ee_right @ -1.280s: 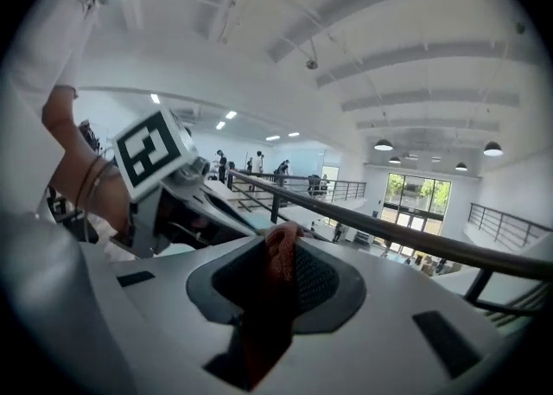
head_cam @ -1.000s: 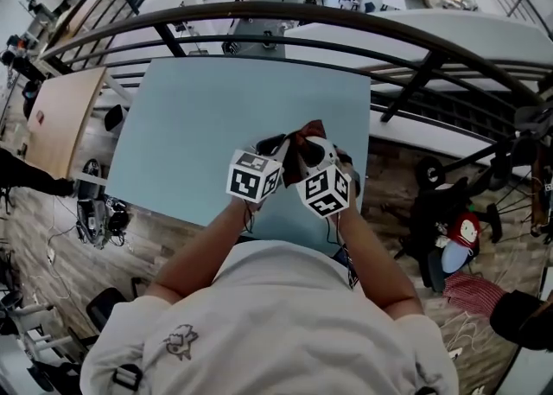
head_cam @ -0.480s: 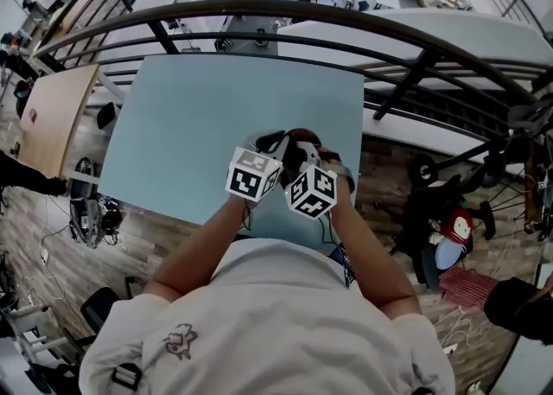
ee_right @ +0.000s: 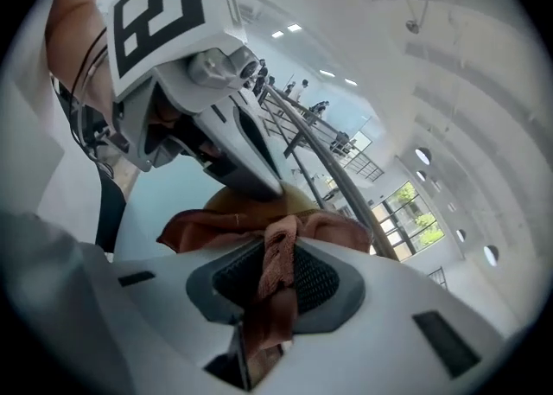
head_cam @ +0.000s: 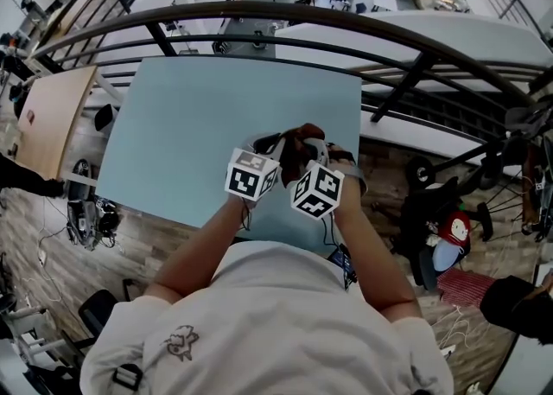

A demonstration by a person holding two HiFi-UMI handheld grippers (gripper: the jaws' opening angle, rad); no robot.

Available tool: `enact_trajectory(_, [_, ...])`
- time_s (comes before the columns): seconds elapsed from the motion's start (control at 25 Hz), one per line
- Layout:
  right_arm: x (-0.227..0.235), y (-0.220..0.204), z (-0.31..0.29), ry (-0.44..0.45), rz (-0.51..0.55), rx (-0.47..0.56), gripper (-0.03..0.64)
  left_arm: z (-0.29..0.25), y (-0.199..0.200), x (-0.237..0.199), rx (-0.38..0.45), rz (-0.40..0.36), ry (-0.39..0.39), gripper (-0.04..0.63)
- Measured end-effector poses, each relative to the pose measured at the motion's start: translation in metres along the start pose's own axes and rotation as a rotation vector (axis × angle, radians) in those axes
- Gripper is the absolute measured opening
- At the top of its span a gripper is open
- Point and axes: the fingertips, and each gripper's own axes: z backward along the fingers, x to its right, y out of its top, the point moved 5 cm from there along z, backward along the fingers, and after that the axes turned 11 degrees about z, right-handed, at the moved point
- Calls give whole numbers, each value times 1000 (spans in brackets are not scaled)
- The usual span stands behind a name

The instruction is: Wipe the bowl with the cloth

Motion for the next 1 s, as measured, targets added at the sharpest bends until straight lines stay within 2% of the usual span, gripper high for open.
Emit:
enact_trajectory(0.12, [12,1,0,-47,34,-22,97,0,3,12,-4,-3,-35,25])
enact_trajectory(0.28, [6,10,-11,-21,79,-8,97,-1,8,19,2,-3,-65,25])
enact_trajectory(0.56, [-7,19,-17,87,103,51,97,0,15,16,33,-21,-48,25])
enact_trajectory(0.72, [-13,21,-15,125,134,43,94,-2,18,11,43,-49,-26,25])
enact_trajectory(0.84, [-12,16,-9,124,165,-4,94,-2,17,4,41,-49,-5,23])
enact_trajectory(1.0, [-2,6,-3,77,144,-50,94,-4,14,-1,30,-39,5,23])
